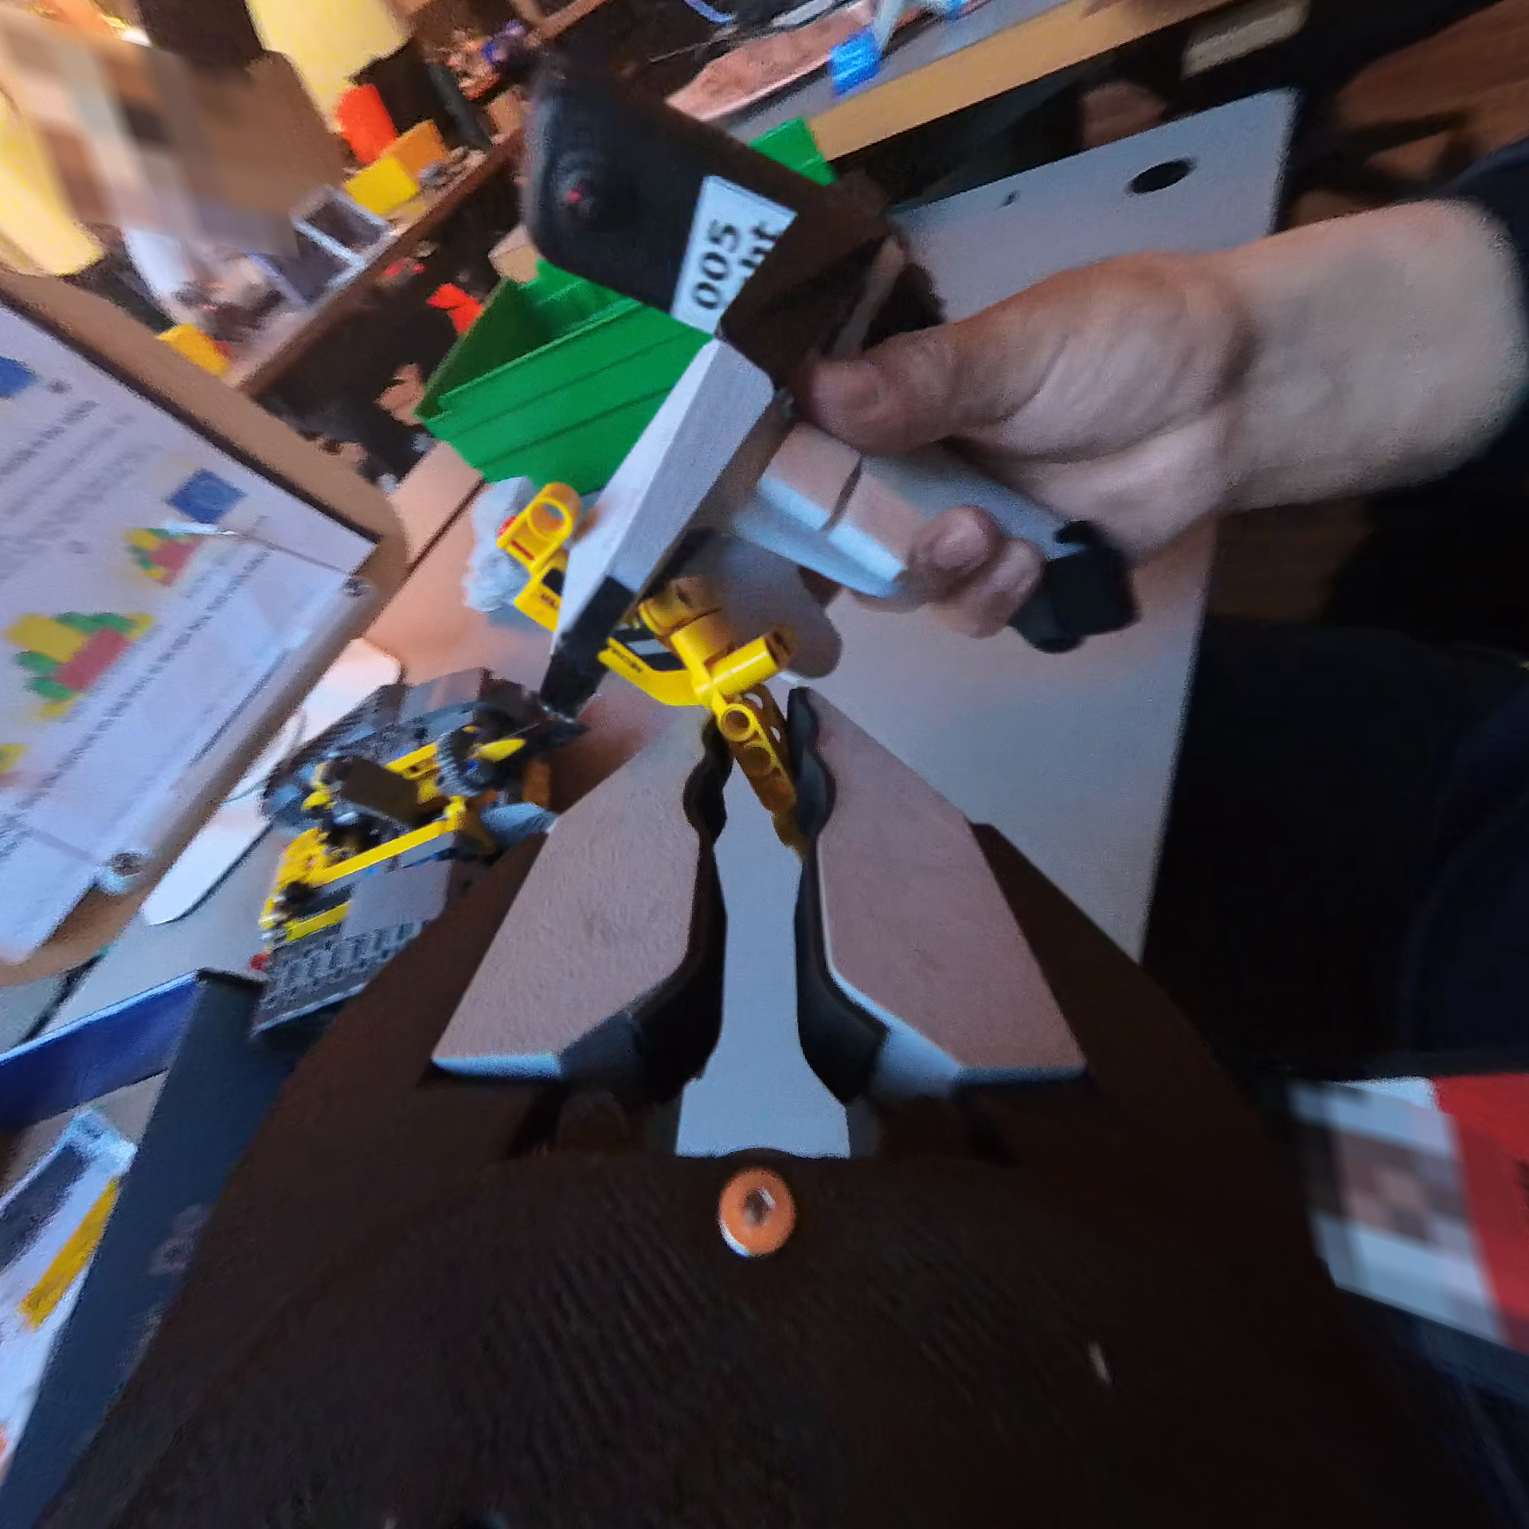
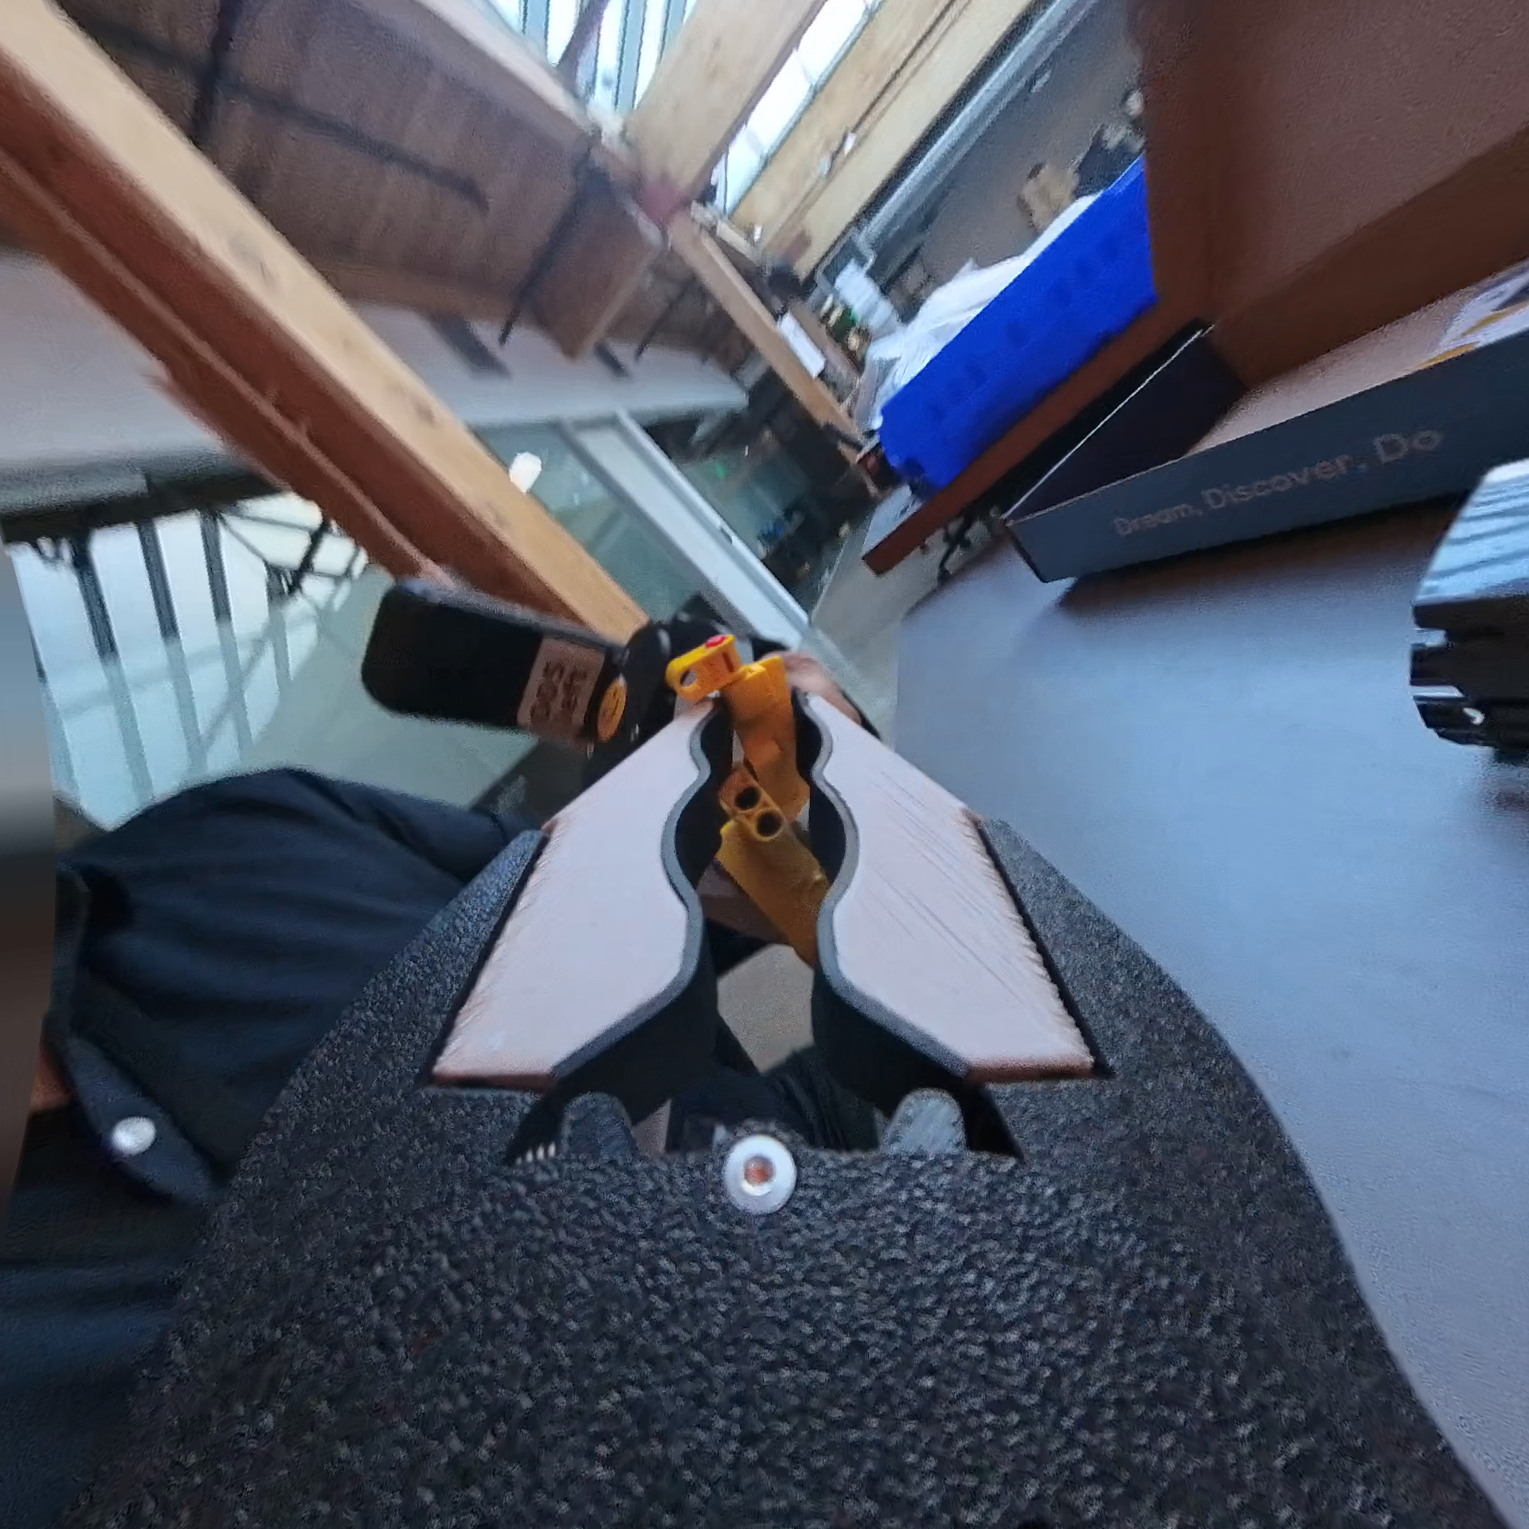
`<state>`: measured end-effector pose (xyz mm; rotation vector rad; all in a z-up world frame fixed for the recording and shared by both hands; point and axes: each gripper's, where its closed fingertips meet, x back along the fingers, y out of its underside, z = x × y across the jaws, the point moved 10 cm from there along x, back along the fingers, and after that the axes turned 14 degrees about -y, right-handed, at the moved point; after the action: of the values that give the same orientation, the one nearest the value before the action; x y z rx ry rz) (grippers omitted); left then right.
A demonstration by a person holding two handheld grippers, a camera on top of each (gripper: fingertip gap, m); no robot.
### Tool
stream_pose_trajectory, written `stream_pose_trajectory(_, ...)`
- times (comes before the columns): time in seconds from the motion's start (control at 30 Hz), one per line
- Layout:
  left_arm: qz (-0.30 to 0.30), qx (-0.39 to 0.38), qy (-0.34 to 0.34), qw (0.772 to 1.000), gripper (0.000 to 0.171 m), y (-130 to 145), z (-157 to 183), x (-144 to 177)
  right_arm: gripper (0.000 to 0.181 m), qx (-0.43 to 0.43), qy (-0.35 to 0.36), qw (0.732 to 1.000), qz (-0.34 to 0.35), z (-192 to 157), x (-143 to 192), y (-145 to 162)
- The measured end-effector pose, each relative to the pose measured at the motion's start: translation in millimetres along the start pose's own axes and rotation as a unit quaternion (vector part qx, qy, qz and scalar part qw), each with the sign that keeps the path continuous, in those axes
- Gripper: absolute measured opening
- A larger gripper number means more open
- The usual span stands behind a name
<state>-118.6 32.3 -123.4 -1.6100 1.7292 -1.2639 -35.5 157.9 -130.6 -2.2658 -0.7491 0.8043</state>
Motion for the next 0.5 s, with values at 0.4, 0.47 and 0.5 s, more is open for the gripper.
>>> stream_pose_trajectory(0.4,-0.063,-0.081,-0.021,0.994,0.006,12,29,-14,0.008,0.083,0.099,0.982,0.138,-15,84,-44)
stream_pose_trajectory(0.47,-0.095,-0.08,-0.049,0.991,0.005,24,14,-19,0.008,0.074,0.073,0.988,0.111,-17,77,-44)
stream_pose_trajectory(0.5,-0.11,-0.093,-0.073,0.987,0.005,29,6,-21,0.009,0.069,0.056,0.991,0.103,-17,73,-43)
